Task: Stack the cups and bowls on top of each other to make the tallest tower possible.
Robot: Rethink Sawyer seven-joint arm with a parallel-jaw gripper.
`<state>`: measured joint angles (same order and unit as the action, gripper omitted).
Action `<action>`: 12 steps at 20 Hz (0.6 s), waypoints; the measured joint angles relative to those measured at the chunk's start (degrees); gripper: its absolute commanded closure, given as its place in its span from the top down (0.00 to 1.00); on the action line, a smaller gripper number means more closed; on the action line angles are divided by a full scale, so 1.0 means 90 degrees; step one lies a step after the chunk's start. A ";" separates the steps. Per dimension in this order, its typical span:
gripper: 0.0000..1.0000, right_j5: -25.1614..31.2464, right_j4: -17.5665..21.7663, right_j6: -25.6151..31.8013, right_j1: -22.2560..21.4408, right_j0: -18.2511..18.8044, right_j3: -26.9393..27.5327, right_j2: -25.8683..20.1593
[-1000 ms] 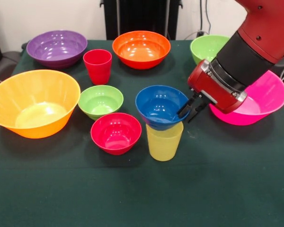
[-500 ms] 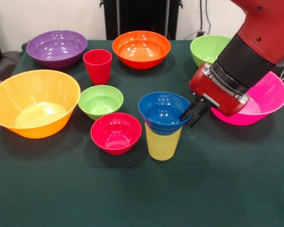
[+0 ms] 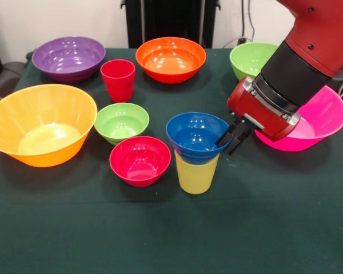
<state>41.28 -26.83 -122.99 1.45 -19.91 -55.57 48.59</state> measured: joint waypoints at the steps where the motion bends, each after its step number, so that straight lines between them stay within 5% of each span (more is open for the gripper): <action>1: 0.00 0.0000 0.0000 0.0000 0.0000 0.0000 0.0000 0.0000; 12: 0.00 -0.0098 0.0000 0.0000 -0.0001 0.0002 -0.0009 -0.0071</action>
<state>40.40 -26.83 -122.99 1.44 -19.89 -55.65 47.95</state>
